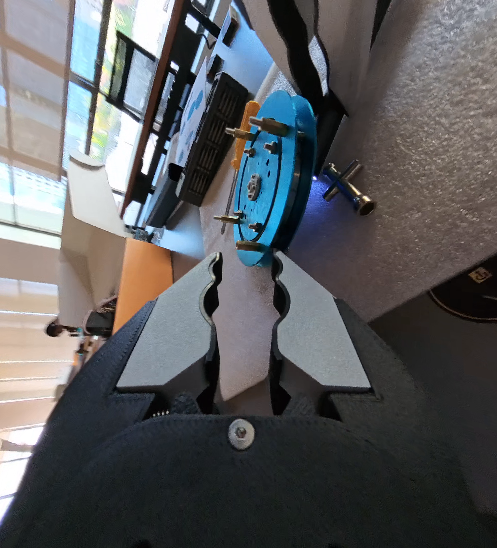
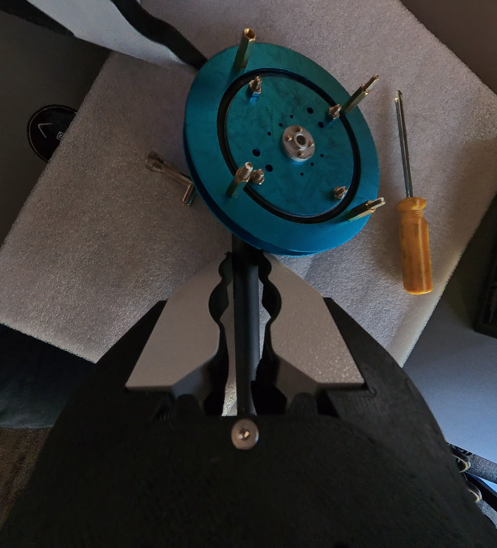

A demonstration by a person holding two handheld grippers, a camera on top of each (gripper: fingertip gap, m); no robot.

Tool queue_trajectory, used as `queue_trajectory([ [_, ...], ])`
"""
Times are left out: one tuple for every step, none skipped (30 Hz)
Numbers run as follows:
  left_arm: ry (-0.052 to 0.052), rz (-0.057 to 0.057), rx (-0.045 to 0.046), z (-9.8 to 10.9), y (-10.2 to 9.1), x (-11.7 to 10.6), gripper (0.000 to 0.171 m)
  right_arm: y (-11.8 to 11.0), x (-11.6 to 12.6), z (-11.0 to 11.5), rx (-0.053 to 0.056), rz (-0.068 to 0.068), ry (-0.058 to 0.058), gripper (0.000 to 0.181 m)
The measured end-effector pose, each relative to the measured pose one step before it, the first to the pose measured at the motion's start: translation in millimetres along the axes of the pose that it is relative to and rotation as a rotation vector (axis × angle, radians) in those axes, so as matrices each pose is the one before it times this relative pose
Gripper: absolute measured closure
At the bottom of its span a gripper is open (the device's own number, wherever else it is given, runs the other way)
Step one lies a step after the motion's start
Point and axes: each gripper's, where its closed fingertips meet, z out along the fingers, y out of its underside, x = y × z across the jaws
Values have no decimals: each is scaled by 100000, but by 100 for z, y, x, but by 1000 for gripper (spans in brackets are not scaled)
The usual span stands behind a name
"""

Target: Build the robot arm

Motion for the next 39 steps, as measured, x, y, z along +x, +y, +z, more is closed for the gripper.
queue_trajectory([
  [-670,3929,744,106,-141,69,141,5,1,-12,-53,59,-42,166],
  [148,3135,1144,75,-171,171,146,-2,-5,2,-110,5,-57,166],
  [-606,1826,983,80,-164,9,146,5,-2,-2,-234,-6,14,166],
  [79,893,668,78,-122,55,148,7,-7,8,-215,-19,-20,166],
  [929,1147,570,58,-112,151,151,4,2,-3,-109,-109,13,166],
  [309,1935,480,51,-50,33,151,-4,-2,1,-114,-99,-19,166],
  [147,1702,701,47,-39,-19,152,5,1,-1,-156,-36,-35,166],
  [509,712,799,35,0,-17,151,1,-1,0,-205,-57,-6,166],
  [703,-773,444,33,35,-38,151,-14,23,-5,-71,-77,156,166],
  [810,-2080,167,17,40,-26,151,-30,12,-8,-129,-41,125,166],
  [683,-2793,89,-2,32,-20,151,-11,19,-15,-169,68,108,166],
  [498,-2780,9,-13,50,-6,151,-45,24,-33,22,31,172,166],
  [128,-1926,106,-15,64,-12,150,-36,-5,-28,113,43,9,166],
  [-240,-1134,187,-12,45,-7,150,-46,-12,-18,29,154,-164,166],
  [-406,-1094,230,-7,30,20,150,-9,4,-11,-133,214,-137,166],
  [-314,-1119,188,-2,22,26,150,2,21,-19,-169,114,17,166],
  [-131,-997,39,-14,29,14,150,-22,-8,-3,-35,-88,-4,166],
  [-46,-1214,44,-26,21,-12,150,-28,-10,-25,-86,-107,91,166],
  [68,-1657,216,-9,10,-28,150,-19,39,-46,-229,-42,232,166],
  [354,-1604,196,-7,14,-9,150,-33,20,-51,-238,-214,52,166],
  [354,-1343,106,-18,20,-11,149,-82,-6,-68,-185,-40,-205,166],
  [287,-1420,127,-26,13,-35,149,-95,3,-100,-222,212,-281,166],
  [263,-1416,187,-8,21,-33,149,-115,42,-113,-207,142,-71,166],
  [260,-1427,219,-27,23,-31,149,-107,54,-119,-220,49,55,166],
  [287,-1751,245,-27,32,-56,150,-119,43,-127,-320,-171,-31,166],
  [265,-1860,303,-29,22,-66,150,-123,56,-136,-507,-290,-52,166],
  [189,-1967,334,-26,27,-68,150,-129,64,-164,-912,-429,-256,166],
  [194,-2391,327,-33,29,-98,149,-167,83,-191,-1187,-457,-286,166],
  [322,-2631,364,-29,39,-87,149,-159,91,-219,-1589,-534,-439,166],
  [383,-2835,422,-32,31,-103,150,-196,66,-271,-1731,-930,-592,166],
  [422,-3068,490,-33,33,-119,149,-250,80,-327,-1680,-781,-627,166],
  [384,-3064,516,-45,25,-130,149,-271,153,-371,-1839,-426,-492,166],
  [368,-2947,500,-37,36,-124,149,-301,144,-403,-1843,-590,-506,166],
  [362,-2930,430,-29,34,-121,149,-280,112,-423,-2313,-791,-721,166],
  [263,-2863,369,-20,27,-109,149,-290,164,-415,-2432,-746,-331,166],
  [146,-2747,380,-32,19,-115,149,-273,187,-382,-2598,-1045,-52,166],
  [156,-2549,320,-29,4,-131,149,-277,182,-351,-2648,-1303,17,166],
  [55,-1952,128,-40,0,-153,149,-216,152,-305,-3032,-1306,-209,166],
  [220,-1916,-16,-24,11,-145,149,-186,196,-306,-3263,-1385,319,166],
])
